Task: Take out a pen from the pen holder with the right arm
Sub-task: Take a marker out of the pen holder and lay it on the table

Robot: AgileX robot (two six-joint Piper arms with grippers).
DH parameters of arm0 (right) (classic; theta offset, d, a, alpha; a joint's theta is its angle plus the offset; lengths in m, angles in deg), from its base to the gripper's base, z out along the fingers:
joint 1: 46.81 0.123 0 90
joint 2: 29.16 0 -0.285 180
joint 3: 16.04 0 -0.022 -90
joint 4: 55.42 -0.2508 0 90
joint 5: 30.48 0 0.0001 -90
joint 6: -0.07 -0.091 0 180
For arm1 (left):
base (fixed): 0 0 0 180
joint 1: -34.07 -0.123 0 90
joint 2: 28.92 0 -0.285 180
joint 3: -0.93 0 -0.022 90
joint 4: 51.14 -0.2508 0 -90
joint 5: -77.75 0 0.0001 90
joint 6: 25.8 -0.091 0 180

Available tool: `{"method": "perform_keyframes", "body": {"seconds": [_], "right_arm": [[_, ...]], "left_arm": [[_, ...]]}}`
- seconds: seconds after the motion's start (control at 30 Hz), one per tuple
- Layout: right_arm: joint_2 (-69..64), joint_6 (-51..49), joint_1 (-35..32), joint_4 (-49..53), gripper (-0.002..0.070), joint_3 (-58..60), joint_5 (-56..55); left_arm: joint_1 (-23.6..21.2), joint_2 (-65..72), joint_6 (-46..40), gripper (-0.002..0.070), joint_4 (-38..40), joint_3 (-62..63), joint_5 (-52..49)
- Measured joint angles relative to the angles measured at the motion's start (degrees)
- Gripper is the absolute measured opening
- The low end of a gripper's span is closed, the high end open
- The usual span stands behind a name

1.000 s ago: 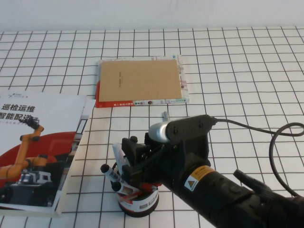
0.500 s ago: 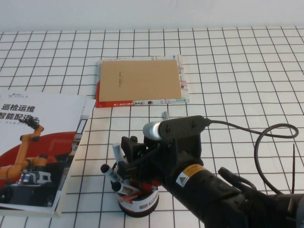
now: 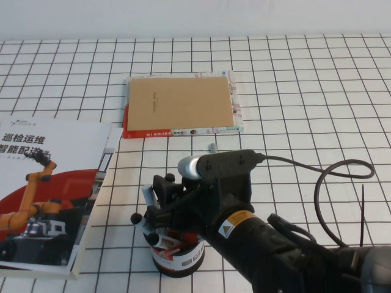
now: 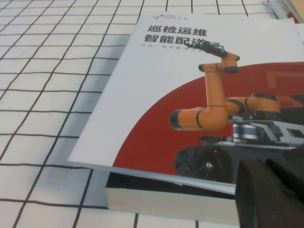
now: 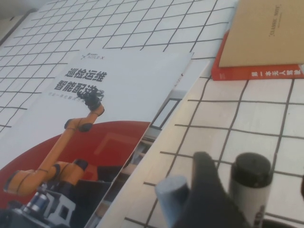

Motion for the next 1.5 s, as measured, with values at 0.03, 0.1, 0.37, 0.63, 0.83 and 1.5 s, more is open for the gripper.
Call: {"method": "perform_keyframes", "body": {"seconds": [0.03, 0.1, 0.37, 0.63, 0.83, 1.5], "right_arm": [[-0.2, 0.0, 0.0, 0.0, 0.0376, 0.0, -0.2], [-0.5, 0.0, 0.0, 0.0, 0.0376, 0.0, -0.2], [-1.0, 0.0, 0.0, 0.0, 0.0333, 0.0, -0.2], [-1.0, 0.0, -0.1, 0.0, 0.0155, 0.0, -0.2], [-1.0, 0.0, -0.1, 0.0, 0.0130, 0.0, -0.2], [12.9, 18.8, -0.1, -3.2, 0.0130, 0.0, 4.4]], "left_arm": [[0.0, 0.0, 0.0, -0.0003, 0.0, 0.0, 0.0], [0.0, 0.0, 0.0, -0.0003, 0.0, 0.0, 0.0], [0.0, 0.0, 0.0, -0.0003, 0.0, 0.0, 0.0], [0.0, 0.0, 0.0, -0.0003, 0.0, 0.0, 0.0], [0.0, 0.0, 0.0, -0.0003, 0.0, 0.0, 0.0], [0.0, 0.0, 0.0, -0.0003, 0.0, 0.0, 0.0]]}}
